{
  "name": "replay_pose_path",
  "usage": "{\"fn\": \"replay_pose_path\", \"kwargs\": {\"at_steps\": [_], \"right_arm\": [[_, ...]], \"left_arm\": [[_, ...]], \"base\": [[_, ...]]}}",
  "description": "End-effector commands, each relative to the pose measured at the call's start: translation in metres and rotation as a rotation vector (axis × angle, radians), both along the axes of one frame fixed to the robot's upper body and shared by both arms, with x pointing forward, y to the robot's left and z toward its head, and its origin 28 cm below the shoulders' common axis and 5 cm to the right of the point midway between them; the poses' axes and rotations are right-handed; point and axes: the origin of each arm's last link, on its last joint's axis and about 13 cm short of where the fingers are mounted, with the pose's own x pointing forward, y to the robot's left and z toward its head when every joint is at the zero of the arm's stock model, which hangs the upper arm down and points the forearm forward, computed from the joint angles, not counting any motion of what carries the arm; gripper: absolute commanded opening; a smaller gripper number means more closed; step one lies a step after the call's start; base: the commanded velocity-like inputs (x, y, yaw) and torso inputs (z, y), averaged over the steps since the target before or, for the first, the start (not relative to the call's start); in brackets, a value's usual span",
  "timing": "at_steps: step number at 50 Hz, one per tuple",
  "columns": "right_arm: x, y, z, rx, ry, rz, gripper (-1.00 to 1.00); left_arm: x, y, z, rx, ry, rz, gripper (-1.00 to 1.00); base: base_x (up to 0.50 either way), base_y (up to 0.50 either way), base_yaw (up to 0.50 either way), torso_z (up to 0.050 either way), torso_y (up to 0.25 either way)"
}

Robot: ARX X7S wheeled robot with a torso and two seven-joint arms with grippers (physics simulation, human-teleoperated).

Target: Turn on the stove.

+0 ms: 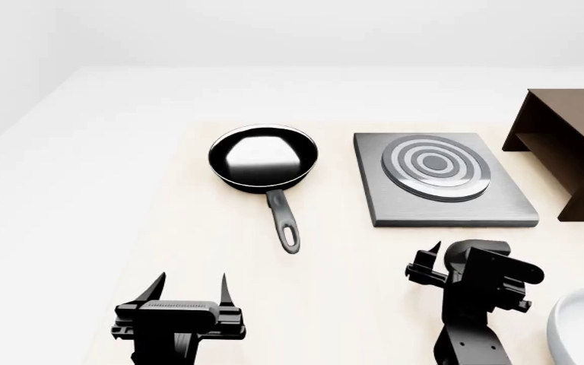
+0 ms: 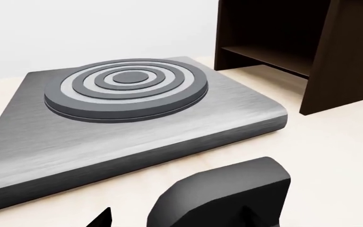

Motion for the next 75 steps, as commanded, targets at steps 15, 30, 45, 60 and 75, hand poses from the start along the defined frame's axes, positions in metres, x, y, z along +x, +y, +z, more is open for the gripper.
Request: {"fn": "replay_pose_path", "kwargs": {"at_steps": [15,30,45,60,75], "right_arm": [[-0.015,0.005,0.027,-0.039,-0.104,0.01,1.0],[-0.082,0.027,0.093,-0.093,-0.355,0.107,1.0],[-0.121,0.066,0.083,-0.184,-0.466,0.253,1.0],[-0.154,0.076,0.089,-0.228,-0.545,0.298,1.0],[-0.155,0.076,0.087,-0.218,-0.539,0.306,1.0]], "left_arm": [[-0.001,0.001,0.002,0.001,-0.006,0.004,1.0],[-0.003,0.0,0.004,0.0,-0.014,-0.001,1.0],[-0.01,-0.003,0.011,0.015,-0.044,-0.009,1.0],[-0.026,-0.01,0.024,0.022,-0.095,-0.041,1.0],[-0.029,-0.011,0.029,0.024,-0.109,-0.043,1.0]], "base": [[0.0,0.0,0.0,0.0,0.001],[0.0,0.0,0.0,0.0,0.0],[0.0,0.0,0.0,0.0,0.0],[0.0,0.0,0.0,0.0,0.0],[0.0,0.0,0.0,0.0,0.0]]}}
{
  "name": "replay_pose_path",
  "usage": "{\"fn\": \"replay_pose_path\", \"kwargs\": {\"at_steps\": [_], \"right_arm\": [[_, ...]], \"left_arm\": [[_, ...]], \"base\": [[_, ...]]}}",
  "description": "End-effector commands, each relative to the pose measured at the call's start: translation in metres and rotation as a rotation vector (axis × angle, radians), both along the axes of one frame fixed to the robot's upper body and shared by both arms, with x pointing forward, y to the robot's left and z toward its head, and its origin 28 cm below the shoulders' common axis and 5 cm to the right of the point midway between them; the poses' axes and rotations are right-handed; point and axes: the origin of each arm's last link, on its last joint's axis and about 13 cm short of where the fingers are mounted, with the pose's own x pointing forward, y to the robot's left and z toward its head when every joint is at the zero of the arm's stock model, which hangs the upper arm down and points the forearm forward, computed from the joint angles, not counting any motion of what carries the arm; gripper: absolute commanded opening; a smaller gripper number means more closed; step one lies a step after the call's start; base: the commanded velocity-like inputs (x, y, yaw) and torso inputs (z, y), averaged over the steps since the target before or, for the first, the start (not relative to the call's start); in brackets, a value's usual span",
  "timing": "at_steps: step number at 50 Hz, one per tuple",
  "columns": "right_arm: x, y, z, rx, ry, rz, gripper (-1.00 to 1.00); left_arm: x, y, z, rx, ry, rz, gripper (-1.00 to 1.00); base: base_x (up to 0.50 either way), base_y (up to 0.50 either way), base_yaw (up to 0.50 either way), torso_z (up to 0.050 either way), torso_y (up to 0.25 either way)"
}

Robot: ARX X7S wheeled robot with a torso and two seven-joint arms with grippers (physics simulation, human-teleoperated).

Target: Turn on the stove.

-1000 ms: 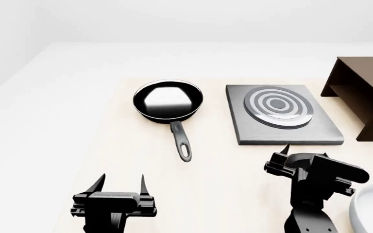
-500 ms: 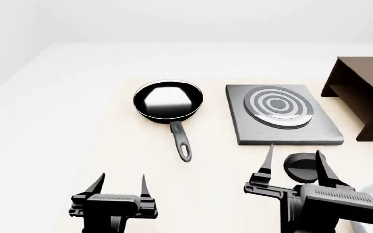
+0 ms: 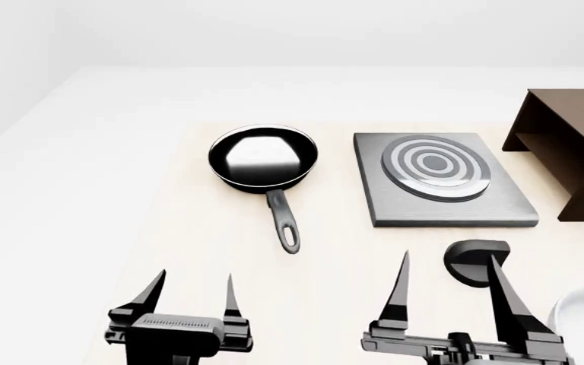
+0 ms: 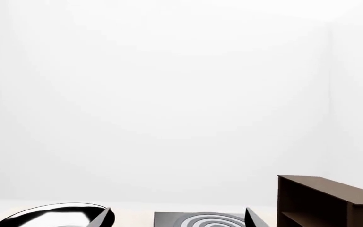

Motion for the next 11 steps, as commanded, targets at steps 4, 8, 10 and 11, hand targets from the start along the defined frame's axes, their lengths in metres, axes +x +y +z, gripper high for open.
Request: {"fn": "replay_pose_path", "kwargs": {"at_steps": [4,8,10,11], "right_arm": [[-0.0052,0.0019,0.0006,-0.003,-0.012,0.013,1.0],[-0.0047,0.0019,0.0,-0.003,-0.009,0.015,1.0],[-0.0045,0.0019,-0.0002,-0.005,-0.009,0.014,1.0],[-0.0046,0.0019,-0.0003,-0.003,-0.008,0.016,1.0]], "left_arm": [[-0.0037,-0.0009,0.0037,0.002,-0.015,-0.005,1.0],[-0.003,-0.0006,0.003,0.002,-0.014,-0.004,1.0],[-0.0032,-0.0003,0.0035,0.002,-0.014,-0.003,1.0],[-0.0035,-0.0003,0.0034,0.001,-0.015,-0.004,1.0]], "base": [[0.0,0.0,0.0,0.0,0.0],[0.0,0.0,0.0,0.0,0.0],[0.0,0.0,0.0,0.0,0.0],[0.0,0.0,0.0,0.0,0.0]]}}
